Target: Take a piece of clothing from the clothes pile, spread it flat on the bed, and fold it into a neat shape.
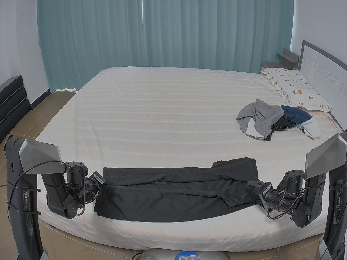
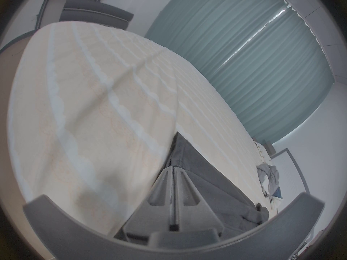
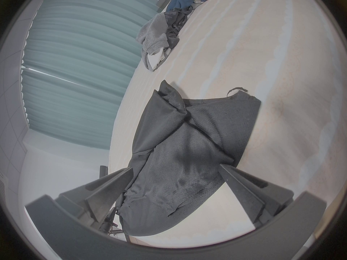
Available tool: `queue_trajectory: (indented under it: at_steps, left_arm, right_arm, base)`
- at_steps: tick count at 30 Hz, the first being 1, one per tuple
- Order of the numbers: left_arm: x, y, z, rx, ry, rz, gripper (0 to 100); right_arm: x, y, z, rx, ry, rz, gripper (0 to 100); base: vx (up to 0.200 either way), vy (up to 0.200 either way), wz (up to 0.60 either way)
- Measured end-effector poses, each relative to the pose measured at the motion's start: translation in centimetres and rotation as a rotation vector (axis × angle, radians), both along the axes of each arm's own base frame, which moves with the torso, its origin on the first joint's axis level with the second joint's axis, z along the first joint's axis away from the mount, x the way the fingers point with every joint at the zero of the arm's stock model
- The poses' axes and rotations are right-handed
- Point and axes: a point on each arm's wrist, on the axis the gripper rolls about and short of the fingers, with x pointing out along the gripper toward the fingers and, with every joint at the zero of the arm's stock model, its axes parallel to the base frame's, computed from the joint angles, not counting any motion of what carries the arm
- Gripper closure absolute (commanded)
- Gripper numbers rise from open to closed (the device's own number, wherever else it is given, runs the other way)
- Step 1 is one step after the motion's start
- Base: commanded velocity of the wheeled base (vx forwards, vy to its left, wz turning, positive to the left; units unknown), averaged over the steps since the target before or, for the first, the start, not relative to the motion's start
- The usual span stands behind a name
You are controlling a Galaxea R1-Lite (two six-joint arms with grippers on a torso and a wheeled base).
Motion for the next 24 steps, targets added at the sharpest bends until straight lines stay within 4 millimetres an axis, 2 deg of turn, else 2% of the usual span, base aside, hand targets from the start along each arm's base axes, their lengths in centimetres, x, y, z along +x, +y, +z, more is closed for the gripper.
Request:
queue_trajectory:
  at_steps: [7,13,17,24]
  left_arm:
    - [-0.1,0.1,0.7,0.02,-0.018,0.045,100]
    - [-0.1,0.1,1.5,0.015,-0.041,0.047,100]
    - [0.0,0.1,2.0,0.009,-0.058,0.05,100]
    - [0.2,0.1,3.0,-0.045,-0.114,0.075,100]
  right_arm:
    - [0.0,0.0,0.0,-0.001,-0.001,0.001,0]
    - [0.4,0.0,1.2,-0.026,-0.061,-0.031,0]
    - [0.6,0.9,2.5,-0.038,-0.117,-0.022,0]
    - [2.1,2.6,2.9,-0.057,-0.084,0.005,0]
  base:
    - [0.0,0.0,0.0]
    - [0.0,0.0,0.0]
    - [0.0,0.0,0.0]
    - [0.0,0.0,0.0]
